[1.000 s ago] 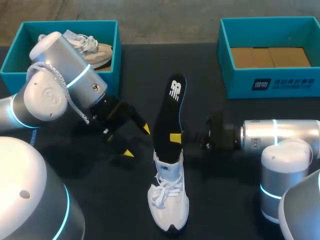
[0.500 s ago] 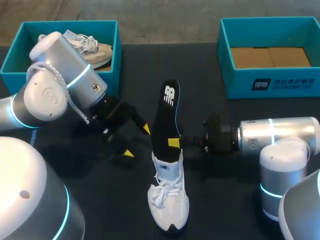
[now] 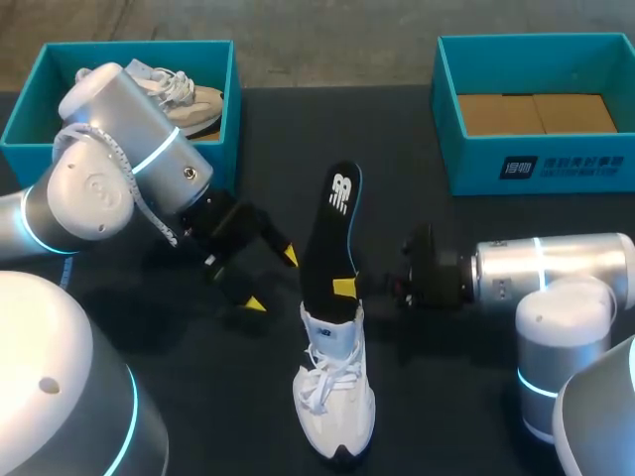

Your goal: Take the shoe out of the shoebox, open the shoe tongue, remove and reinsert the insole, then place the shoe into the shoebox

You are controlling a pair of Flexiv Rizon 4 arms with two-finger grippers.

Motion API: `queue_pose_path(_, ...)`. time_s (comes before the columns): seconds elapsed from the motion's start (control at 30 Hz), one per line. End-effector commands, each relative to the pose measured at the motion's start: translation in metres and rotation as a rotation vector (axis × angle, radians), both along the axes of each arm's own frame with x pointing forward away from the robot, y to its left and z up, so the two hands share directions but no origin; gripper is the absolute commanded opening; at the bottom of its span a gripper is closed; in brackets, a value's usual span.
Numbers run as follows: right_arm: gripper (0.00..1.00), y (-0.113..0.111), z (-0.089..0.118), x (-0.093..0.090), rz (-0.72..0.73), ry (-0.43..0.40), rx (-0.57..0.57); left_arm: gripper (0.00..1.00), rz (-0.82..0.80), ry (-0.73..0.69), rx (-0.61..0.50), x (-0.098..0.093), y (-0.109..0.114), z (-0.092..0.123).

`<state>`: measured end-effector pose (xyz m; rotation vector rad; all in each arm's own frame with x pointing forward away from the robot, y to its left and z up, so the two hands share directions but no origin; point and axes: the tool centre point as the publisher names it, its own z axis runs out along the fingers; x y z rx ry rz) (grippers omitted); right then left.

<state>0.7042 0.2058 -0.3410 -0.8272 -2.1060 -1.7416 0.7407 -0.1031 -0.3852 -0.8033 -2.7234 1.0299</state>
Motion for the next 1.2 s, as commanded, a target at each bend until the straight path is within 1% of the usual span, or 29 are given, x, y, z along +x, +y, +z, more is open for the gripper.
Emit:
queue_pose_path(0.03, 0.0, 0.002, 0.001, -0.005, 0.003, 0.005, -0.011, 1.0, 0.0, -0.001, 0.002, 0.0, -0.001, -0.001)
queue_pose_path(0.4, 0.0, 0.003, -0.004, -0.009, 0.024, 0.04, -0.015, 1.0, 0.0, -0.001, 0.002, 0.0, -0.001, -0.001)
queue_pose_path(0.77, 0.0, 0.004, -0.008, -0.015, 0.055, 0.057, -0.015, 1.0, 0.0, -0.001, 0.002, 0.0, -0.001, -0.001)
queue_pose_path(0.83, 0.0, 0.002, -0.005, -0.015, 0.044, 0.051, -0.007, 1.0, 0.0, -0.001, 0.002, 0.0, -0.001, -0.001)
queue_pose_path(1.2, 0.0, 0.002, -0.005, -0.015, 0.044, 0.051, -0.007, 1.0, 0.0, -0.001, 0.002, 0.0, -0.001, -0.001)
